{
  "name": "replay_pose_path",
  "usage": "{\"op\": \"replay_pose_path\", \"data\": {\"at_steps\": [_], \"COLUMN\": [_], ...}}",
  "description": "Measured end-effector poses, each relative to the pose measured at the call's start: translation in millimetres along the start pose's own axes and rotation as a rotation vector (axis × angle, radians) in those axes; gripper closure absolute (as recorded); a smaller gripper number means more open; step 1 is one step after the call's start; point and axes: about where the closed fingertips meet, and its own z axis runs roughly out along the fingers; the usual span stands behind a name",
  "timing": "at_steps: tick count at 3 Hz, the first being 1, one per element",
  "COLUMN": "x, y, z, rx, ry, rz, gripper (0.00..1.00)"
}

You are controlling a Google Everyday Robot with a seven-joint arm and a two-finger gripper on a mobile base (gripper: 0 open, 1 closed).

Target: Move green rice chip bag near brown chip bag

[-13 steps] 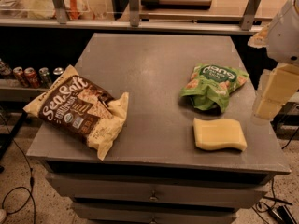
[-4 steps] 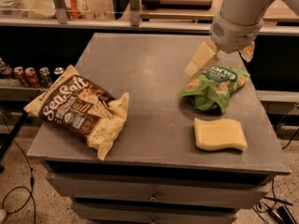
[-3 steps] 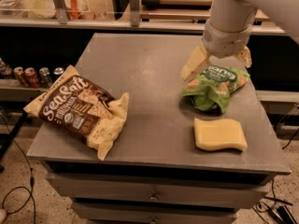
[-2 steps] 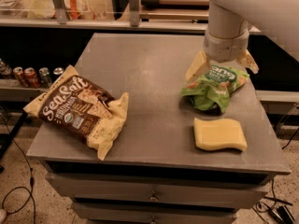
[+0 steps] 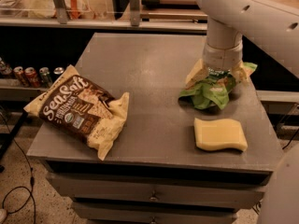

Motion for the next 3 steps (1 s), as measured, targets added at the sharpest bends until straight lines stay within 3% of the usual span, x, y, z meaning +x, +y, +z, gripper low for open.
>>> {"op": "replay_pose_path", "data": {"at_steps": [3], "x": [-1.9], "y": [5.4], "z": [4.8], "rx": [-0.017], "ry": [0.016], "rz": [0.015], "gripper": [0.87]}}
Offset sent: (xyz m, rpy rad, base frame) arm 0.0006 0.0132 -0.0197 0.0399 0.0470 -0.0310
